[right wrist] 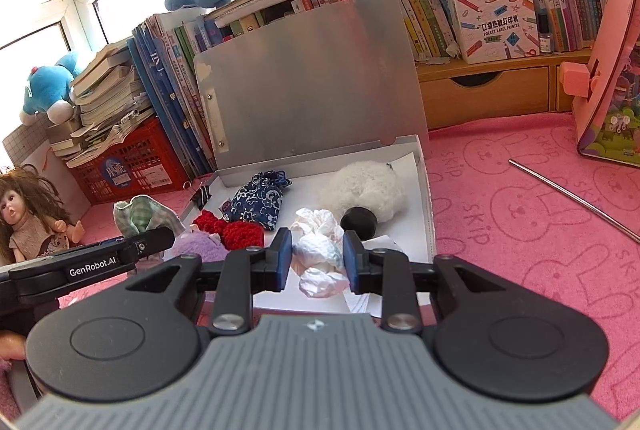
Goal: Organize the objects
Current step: 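Carry the green cloth into the box with the left tool while the right tool carries the tissue, then open both tools, releasing the green cloth and white tissue inside the box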
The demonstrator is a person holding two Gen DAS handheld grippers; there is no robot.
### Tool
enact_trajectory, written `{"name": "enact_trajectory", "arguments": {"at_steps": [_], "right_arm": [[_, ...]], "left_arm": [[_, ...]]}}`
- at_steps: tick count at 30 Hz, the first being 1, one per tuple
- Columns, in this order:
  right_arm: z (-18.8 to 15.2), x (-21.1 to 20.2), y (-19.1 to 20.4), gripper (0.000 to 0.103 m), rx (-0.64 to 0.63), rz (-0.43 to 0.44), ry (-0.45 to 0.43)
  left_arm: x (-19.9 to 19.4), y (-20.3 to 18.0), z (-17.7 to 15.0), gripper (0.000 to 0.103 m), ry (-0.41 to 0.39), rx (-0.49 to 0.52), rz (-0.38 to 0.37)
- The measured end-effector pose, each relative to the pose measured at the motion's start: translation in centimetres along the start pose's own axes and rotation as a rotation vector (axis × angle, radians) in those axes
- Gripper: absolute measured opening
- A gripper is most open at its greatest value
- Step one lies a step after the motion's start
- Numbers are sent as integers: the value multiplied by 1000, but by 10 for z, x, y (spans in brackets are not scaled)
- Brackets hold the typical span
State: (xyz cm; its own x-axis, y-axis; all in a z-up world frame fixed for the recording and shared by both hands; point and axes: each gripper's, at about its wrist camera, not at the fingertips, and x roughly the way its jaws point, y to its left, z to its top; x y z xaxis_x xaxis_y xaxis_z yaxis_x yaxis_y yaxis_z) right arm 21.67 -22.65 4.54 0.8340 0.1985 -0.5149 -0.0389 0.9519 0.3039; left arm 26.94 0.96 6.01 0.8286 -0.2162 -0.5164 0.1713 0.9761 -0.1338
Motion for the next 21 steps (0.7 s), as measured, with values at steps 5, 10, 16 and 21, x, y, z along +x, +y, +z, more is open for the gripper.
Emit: {"name": "enact_trajectory", "arguments": {"at_steps": [5, 10, 16, 21], "right_arm": [[6, 19, 5, 32, -4, -1, 18], [5, 37, 8, 33, 20, 0, 38], [-2, 50, 5, 33, 46, 0, 63], [-3, 55, 4, 33, 45, -6, 69]], "left_arm": [[19, 4, 13, 40, 5, -13, -12], [35, 9, 18, 40, 7, -27, 0], [54, 13, 4, 40, 41, -14, 27], [64, 16, 4, 40, 45, -20, 22]]}}
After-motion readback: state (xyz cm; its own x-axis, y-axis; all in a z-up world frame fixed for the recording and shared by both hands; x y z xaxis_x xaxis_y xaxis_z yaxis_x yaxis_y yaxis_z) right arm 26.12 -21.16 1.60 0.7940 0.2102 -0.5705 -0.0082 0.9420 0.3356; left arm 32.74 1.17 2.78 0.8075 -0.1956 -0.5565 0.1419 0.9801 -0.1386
